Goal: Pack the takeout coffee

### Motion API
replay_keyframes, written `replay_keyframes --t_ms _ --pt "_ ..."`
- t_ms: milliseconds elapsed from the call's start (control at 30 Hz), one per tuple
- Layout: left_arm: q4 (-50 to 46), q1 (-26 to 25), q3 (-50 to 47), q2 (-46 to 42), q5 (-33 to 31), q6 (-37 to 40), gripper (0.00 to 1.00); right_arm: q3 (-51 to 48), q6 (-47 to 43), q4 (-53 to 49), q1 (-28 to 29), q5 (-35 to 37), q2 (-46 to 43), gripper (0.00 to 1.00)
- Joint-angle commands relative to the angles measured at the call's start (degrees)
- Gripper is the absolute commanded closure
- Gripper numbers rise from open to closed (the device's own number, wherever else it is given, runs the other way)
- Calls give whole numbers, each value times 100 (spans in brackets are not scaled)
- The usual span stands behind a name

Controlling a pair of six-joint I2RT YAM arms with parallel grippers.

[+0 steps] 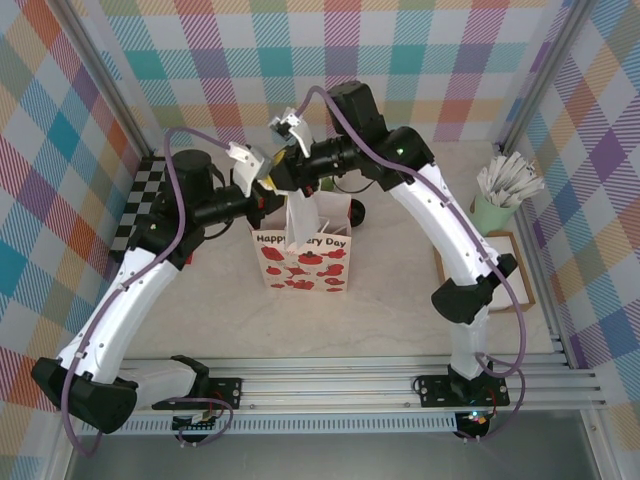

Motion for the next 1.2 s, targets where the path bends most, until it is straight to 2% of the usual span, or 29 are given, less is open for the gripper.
replay_keyframes --t_ms 0,67,167,233,267,300,367,467,500,633,767,867,1033,1100,1167 --pt "-364 -176 32 -175 -1315 -643 100 -132 -60 -262 -293 947 -278 76" --pt "-563 -316 60 -119 -2057 -930 100 -165 104 -132 -310 1295 -326 47" --pt "-764 -483 274 86 -2722 -1316 100 -347 197 13 -324 1637 -477 31" --pt "-876 -551 488 299 -2841 -1652 100 -476 174 -75 -327 1842 -599 24" --pt "-983 -598 657 436 -2945 -1827 100 -519 154 -229 -328 1995 -658 15" --pt "-1109 -643 802 565 -3139 -2013 100 -544 152 -401 -328 2191 -715 14" --pt "-1490 -690 1122 823 -3501 -2462 100 -749 195 -726 -328 2761 -858 15" --pt "-1903 -707 1526 1155 -3706 -3092 100 -1463 1170 -820 -328 4463 -1187 18" --pt "-1963 -710 1608 1239 -3698 -3221 100 -1518 1567 -947 -328 4789 -1220 19" --pt "-2238 -747 1949 1480 -3874 -3591 100 -1246 3095 -1368 -163 4351 -1062 31" --pt "-2431 -749 2122 1599 -4231 -3918 100 -980 4255 -2165 335 4960 -733 37" --pt "-2575 -749 2164 1689 -4253 -4105 100 -1384 4886 -2380 409 5076 -877 42" --pt "-2507 -749 2078 1699 -4284 -4345 100 -2829 5077 -1712 415 5160 -1856 41" --pt "-2427 -747 2052 1698 -4249 -4374 100 -3145 5022 -1352 408 4715 -2031 42" --pt "-2393 -749 2049 1719 -4158 -4396 100 -3191 5100 -997 421 4035 -1968 49"
